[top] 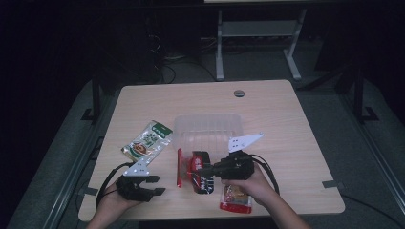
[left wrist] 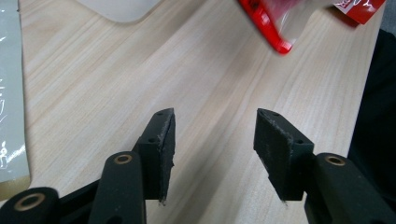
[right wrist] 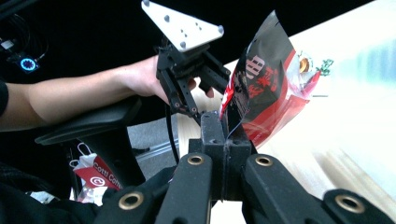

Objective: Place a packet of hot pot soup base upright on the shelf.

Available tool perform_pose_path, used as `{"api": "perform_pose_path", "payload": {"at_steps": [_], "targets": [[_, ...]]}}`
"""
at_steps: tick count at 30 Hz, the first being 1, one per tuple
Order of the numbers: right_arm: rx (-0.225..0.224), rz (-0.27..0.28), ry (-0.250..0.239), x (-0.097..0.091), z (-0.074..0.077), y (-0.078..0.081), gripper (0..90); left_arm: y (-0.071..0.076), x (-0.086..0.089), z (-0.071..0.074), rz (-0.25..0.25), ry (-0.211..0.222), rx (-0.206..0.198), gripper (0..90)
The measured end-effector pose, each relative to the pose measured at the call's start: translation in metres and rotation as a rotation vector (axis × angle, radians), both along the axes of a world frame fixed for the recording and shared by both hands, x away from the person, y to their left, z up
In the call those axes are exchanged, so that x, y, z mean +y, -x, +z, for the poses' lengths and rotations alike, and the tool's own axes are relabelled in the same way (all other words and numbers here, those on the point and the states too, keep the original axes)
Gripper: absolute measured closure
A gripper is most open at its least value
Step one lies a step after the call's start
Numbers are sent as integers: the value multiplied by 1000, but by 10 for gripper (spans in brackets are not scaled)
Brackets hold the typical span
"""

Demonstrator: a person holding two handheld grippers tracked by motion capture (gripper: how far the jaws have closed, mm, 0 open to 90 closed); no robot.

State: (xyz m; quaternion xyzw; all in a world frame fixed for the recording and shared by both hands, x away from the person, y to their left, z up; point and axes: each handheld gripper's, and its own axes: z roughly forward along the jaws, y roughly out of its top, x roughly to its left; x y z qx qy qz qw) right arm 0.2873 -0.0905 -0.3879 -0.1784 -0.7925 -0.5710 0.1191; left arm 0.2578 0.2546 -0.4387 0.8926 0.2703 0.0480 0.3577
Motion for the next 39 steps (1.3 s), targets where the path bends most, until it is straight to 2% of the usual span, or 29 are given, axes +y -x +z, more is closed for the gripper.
{"api": "perform_pose_path", "payload": {"at_steps": [3,7,14,21,30,39], "targets": [[-7,-11,-7,-4,5,0,900,0,-1,-1,10,7,3,447],[-15,-19,-12,-8,9,-1,900,-1,-2,-3,-1,5,9,410],[-43,-44,6,-9,19,-11,900,0,-4,-4,-7,2,10,343],[-58,-68,4,-10,28,-22,900,-2,-3,-5,-16,-18,8,337],[-92,-108,-10,-11,43,-44,900,-2,-4,-6,-13,-10,1,324],[-95,-149,4,-20,47,-60,900,-2,-3,-6,-23,-18,-5,319]]}}
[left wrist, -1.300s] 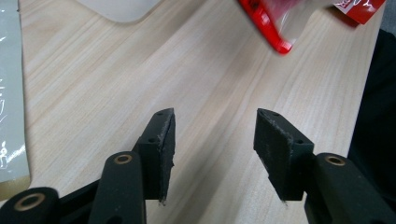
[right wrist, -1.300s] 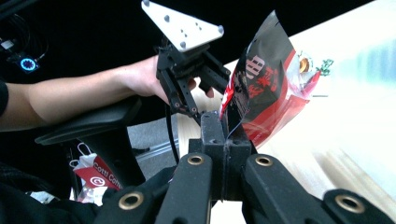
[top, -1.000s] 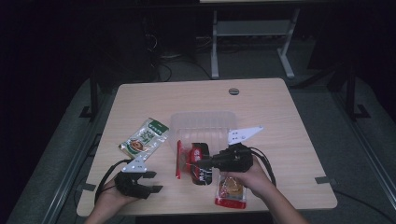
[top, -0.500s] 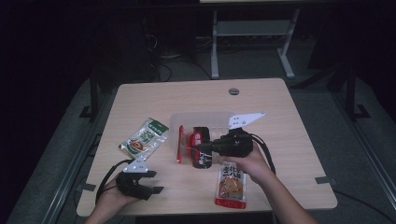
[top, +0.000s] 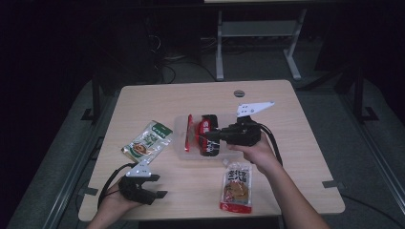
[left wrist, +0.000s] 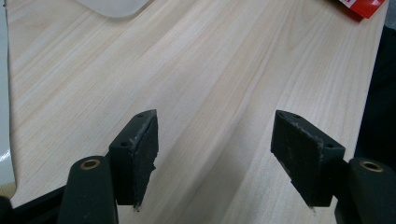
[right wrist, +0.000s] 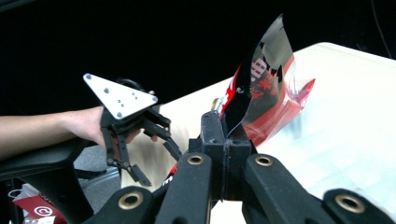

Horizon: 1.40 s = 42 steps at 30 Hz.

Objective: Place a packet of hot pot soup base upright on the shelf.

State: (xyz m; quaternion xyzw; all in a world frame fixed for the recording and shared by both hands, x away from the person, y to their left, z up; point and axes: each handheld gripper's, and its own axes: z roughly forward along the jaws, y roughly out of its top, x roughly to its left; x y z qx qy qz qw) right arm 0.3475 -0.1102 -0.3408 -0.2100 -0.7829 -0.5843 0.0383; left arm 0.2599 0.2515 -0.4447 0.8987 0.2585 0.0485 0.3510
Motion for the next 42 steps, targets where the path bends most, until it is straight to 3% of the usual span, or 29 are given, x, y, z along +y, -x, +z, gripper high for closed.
{"api": "perform_pose_path", "payload": {"at_steps": [15,22,42], "targets": [[33,-83,41,-32,-12,-13,900,0,-1,-1,9,3,6,318],[40,-103,84,-31,-16,-16,900,1,-1,-2,11,3,14,318],[71,-111,120,-14,-19,-36,899,0,-3,-3,1,3,24,317]]}}
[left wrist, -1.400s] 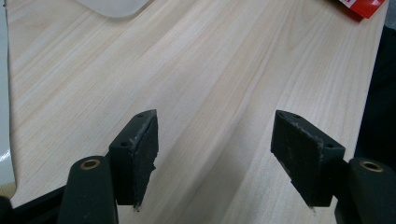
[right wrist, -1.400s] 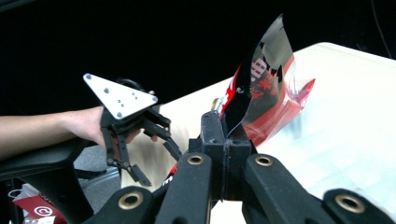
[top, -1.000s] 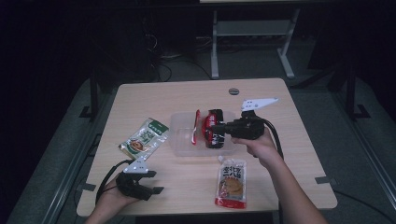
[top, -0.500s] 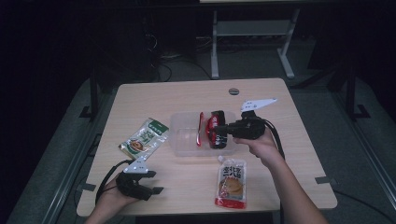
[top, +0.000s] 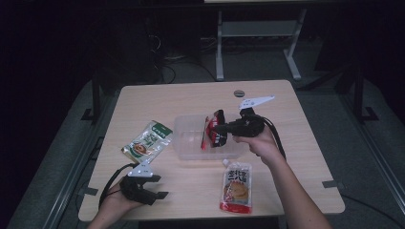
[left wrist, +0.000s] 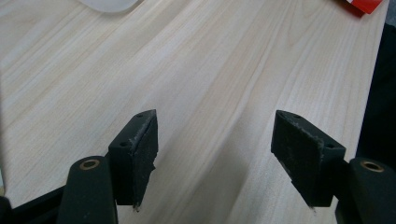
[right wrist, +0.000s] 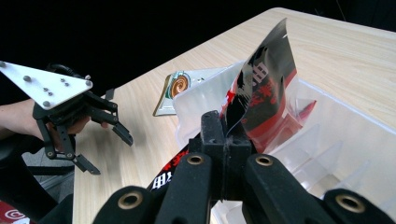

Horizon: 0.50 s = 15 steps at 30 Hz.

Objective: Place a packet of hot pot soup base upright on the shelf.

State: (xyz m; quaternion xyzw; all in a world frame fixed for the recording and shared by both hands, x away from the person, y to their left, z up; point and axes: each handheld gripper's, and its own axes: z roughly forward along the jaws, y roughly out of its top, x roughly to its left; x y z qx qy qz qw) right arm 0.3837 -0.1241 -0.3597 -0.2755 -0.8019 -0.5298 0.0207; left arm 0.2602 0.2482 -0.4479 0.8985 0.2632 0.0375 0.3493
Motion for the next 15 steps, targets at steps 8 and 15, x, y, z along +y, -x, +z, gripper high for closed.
{"api": "perform_pose_path", "payload": {"at_steps": [8,15], "targets": [[18,3,15,10,-8,-7,899,0,0,0,-6,-2,3,316],[29,-3,21,18,-15,-15,899,0,-1,-1,-8,-1,6,317]]}}
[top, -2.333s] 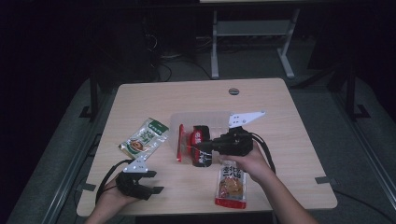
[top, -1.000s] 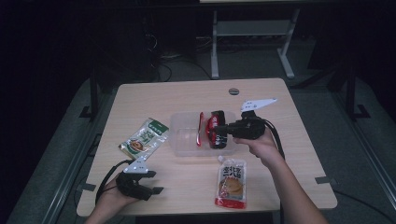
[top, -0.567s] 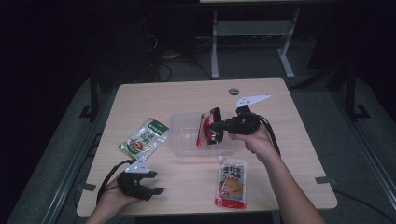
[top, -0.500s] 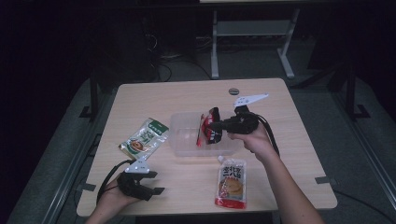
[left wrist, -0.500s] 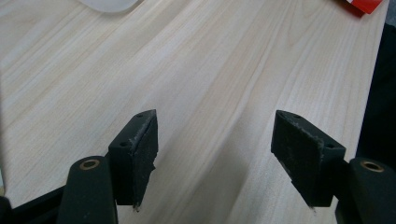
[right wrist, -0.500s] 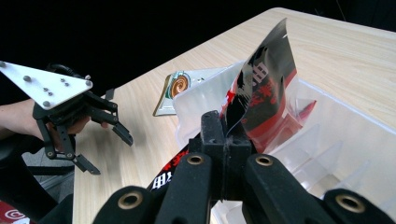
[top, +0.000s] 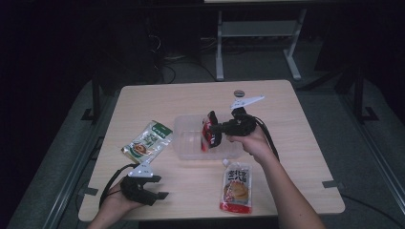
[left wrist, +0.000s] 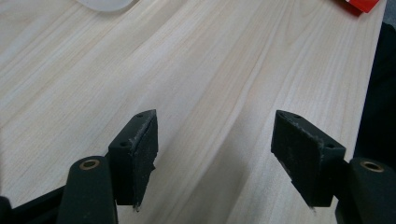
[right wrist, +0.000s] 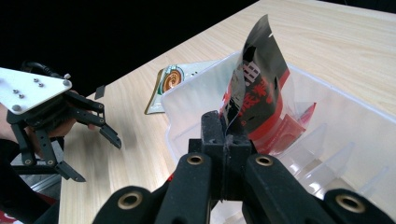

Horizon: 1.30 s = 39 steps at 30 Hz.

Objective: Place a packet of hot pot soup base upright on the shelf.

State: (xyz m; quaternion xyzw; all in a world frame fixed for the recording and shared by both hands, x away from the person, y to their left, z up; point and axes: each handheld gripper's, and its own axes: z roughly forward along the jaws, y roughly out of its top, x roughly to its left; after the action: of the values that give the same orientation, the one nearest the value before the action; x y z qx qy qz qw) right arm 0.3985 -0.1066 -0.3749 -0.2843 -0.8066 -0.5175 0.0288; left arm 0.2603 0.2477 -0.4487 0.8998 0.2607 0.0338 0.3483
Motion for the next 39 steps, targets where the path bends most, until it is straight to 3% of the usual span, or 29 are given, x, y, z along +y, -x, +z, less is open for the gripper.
{"api": "perform_pose_path", "payload": {"at_steps": [15,18,19,22,25,28,33,39], "targets": [[10,-31,67,18,-12,-15,888,0,-2,-2,-11,-6,7,316],[7,-45,63,18,-11,-17,802,0,-3,-2,-20,-6,6,316],[13,-48,48,16,-9,-18,695,0,-3,-2,-19,-5,9,315],[16,-47,35,14,-7,-17,625,0,-3,-3,-13,2,12,315],[10,-54,22,10,-1,-11,467,0,-3,-2,-8,1,11,309],[-9,-61,28,7,4,-6,389,0,-3,-2,-2,6,14,305],[-22,-69,26,0,10,3,342,-1,-3,-1,2,2,20,281],[-62,-65,71,-12,17,19,318,0,-3,0,10,1,-8,245]]}}
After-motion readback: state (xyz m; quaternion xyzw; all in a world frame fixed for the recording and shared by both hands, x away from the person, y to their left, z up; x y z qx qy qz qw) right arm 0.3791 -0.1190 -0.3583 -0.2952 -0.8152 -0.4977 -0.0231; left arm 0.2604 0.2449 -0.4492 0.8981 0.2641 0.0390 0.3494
